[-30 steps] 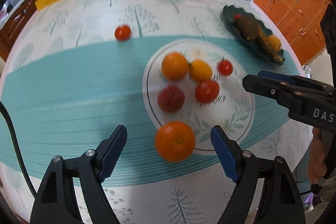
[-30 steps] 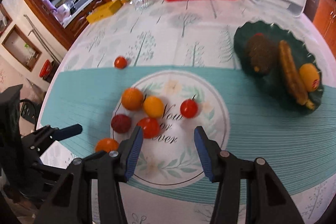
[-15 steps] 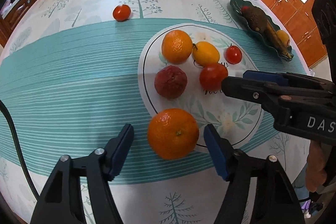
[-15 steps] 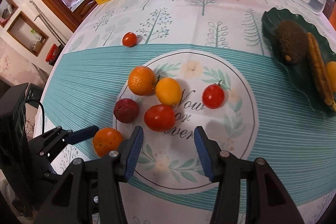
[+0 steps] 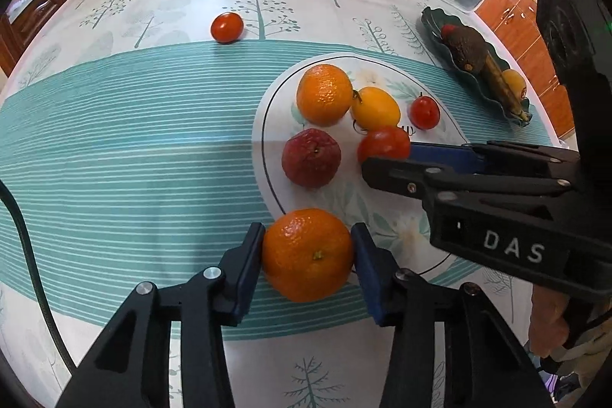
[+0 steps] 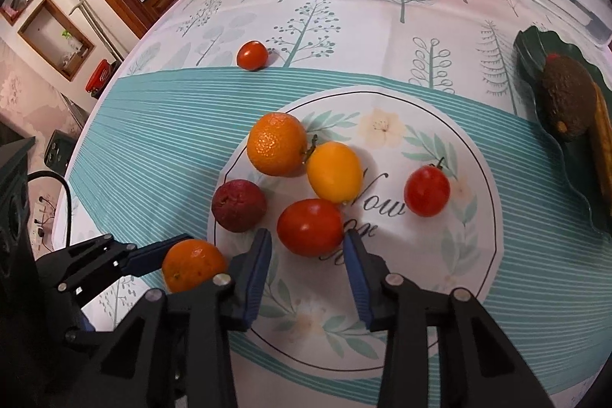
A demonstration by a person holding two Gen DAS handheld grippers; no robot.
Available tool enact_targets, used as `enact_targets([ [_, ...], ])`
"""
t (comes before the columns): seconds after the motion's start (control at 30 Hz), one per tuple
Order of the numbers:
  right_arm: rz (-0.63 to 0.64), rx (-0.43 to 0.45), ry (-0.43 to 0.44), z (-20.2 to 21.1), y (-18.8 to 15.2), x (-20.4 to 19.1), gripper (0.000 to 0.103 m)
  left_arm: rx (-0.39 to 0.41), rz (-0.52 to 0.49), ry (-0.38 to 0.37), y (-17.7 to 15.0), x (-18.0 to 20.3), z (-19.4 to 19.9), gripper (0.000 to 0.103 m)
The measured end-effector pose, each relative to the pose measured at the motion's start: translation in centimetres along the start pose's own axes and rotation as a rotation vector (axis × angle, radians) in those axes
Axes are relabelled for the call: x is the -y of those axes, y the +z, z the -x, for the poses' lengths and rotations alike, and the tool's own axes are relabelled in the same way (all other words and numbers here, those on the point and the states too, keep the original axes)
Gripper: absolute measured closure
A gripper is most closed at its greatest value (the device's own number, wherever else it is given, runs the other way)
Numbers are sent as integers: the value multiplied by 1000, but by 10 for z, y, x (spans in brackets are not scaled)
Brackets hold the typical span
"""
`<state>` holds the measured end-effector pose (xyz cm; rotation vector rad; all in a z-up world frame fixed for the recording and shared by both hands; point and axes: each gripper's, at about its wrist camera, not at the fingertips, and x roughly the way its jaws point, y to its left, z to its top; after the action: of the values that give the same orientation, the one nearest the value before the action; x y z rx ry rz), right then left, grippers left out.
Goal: Organize fruits
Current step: 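Carry orange and red tomato to the green plate and release both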
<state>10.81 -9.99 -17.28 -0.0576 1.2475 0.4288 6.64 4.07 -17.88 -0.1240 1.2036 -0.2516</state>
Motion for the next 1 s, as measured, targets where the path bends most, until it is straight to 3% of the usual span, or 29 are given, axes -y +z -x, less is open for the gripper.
enact_targets([
  [0.6, -14, 27, 12, -4, -5, 1, 72, -4, 57, 27, -7, -17, 14, 60],
  [1.0, -22, 53, 10, 23, -19, 5, 72, 10, 37, 23, 8, -7, 31, 60],
])
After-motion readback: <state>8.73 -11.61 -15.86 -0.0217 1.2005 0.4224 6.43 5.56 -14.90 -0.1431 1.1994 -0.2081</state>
